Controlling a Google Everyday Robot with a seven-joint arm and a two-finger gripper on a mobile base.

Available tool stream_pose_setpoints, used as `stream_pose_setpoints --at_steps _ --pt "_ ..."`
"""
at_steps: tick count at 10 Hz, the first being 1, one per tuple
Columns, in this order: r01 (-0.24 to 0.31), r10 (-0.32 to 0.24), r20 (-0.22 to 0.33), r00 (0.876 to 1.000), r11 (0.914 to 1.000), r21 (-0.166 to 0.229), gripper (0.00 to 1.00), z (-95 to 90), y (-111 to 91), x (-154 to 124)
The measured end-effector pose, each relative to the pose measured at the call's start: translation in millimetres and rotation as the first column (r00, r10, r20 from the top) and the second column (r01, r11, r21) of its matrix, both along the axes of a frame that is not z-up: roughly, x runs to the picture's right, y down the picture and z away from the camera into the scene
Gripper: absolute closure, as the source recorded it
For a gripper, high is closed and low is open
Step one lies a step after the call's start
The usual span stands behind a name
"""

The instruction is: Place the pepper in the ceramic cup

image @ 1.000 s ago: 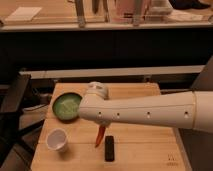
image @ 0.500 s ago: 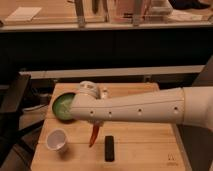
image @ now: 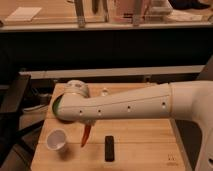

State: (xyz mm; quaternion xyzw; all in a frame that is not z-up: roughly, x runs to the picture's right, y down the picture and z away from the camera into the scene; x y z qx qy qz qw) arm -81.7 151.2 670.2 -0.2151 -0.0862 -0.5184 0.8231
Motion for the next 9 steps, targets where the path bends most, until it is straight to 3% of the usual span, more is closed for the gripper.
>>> stream_pose_setpoints --at_steps 9 --pt "0.060 -0.062 0.034 0.998 0.9976 0.033 1.00 -28.8 -18 -40"
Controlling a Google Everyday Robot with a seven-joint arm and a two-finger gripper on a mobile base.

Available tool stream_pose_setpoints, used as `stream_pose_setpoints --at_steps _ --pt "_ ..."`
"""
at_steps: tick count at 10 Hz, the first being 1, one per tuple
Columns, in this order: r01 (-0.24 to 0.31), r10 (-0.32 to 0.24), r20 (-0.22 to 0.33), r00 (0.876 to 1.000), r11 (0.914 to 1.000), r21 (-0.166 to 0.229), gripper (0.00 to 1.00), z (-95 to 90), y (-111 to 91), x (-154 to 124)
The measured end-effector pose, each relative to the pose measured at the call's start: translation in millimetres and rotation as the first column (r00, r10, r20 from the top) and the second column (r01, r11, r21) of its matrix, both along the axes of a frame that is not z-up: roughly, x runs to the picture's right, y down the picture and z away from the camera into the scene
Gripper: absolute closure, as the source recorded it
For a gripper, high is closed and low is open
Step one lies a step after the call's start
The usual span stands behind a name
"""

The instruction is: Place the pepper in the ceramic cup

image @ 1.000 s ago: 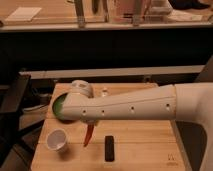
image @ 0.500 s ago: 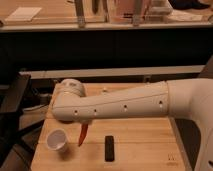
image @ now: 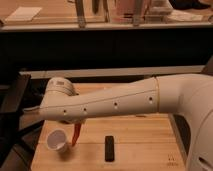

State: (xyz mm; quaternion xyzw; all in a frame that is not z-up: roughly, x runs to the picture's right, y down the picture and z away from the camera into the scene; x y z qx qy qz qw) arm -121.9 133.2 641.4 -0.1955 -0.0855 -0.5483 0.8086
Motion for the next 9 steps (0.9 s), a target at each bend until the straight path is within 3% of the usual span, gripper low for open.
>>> stream_pose_setpoints --at_steps 5,9 --pt "0.058 -0.058 0.030 0.998 0.9983 -0.005 1.00 -6.2 -1 -38" --pt "0.099 -0.098 0.052 0.994 0.9949 -0.020 1.00 -3.8 8 -54"
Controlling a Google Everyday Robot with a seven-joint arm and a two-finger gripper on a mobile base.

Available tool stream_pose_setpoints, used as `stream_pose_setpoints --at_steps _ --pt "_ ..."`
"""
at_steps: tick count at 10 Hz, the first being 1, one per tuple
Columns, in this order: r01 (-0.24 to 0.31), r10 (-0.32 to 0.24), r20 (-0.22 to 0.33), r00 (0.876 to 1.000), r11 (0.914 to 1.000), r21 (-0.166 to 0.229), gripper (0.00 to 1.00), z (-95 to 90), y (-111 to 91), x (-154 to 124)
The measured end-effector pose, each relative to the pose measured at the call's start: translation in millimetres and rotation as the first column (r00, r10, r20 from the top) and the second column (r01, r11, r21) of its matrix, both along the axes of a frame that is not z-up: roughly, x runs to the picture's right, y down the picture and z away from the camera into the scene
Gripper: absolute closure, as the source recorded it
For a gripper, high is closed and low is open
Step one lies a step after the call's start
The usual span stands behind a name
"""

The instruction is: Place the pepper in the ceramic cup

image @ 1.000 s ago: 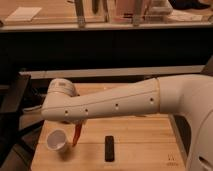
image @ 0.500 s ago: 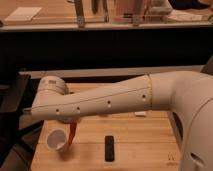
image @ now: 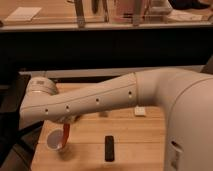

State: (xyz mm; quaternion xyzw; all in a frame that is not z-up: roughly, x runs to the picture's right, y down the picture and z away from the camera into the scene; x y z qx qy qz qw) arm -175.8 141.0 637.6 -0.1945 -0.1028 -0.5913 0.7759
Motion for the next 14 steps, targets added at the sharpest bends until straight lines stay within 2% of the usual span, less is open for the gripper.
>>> stream_pose_setpoints --at_steps 6,14 --pt "0.064 -0.064 0.029 0.998 0.9978 -0.018 1.00 3.1 10 -25" --pt "0.098 -0.097 0.044 0.994 0.9948 -0.027 0.99 12.2 17 -43"
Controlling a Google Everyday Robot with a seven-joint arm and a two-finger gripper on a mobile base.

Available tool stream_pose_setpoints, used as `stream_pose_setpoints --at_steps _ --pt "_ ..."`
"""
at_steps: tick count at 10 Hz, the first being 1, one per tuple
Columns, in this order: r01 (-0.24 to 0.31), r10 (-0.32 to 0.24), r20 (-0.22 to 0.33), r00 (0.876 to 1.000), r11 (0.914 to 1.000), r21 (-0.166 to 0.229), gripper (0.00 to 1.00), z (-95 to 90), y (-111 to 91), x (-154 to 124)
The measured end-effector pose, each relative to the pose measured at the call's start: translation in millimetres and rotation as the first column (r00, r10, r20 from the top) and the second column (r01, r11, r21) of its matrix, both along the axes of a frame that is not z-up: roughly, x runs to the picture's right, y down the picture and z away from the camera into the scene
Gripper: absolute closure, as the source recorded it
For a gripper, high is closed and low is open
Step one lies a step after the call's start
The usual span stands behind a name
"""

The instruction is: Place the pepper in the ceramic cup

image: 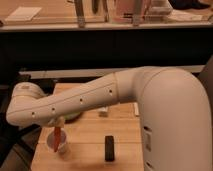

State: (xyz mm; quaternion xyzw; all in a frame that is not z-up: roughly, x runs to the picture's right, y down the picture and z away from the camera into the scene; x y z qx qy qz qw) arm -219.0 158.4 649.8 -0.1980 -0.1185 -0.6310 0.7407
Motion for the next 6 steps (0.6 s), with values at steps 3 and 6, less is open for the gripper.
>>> stream_pose_setpoints --at_steps 3,6 --pt "0.009 -0.009 0.004 1.000 0.9999 -0.006 0.91 2.6 2.0 -4.6" --pt "0.013 -0.013 0.009 1.000 0.9999 -0.007 0.83 5.2 3.2 -6.2"
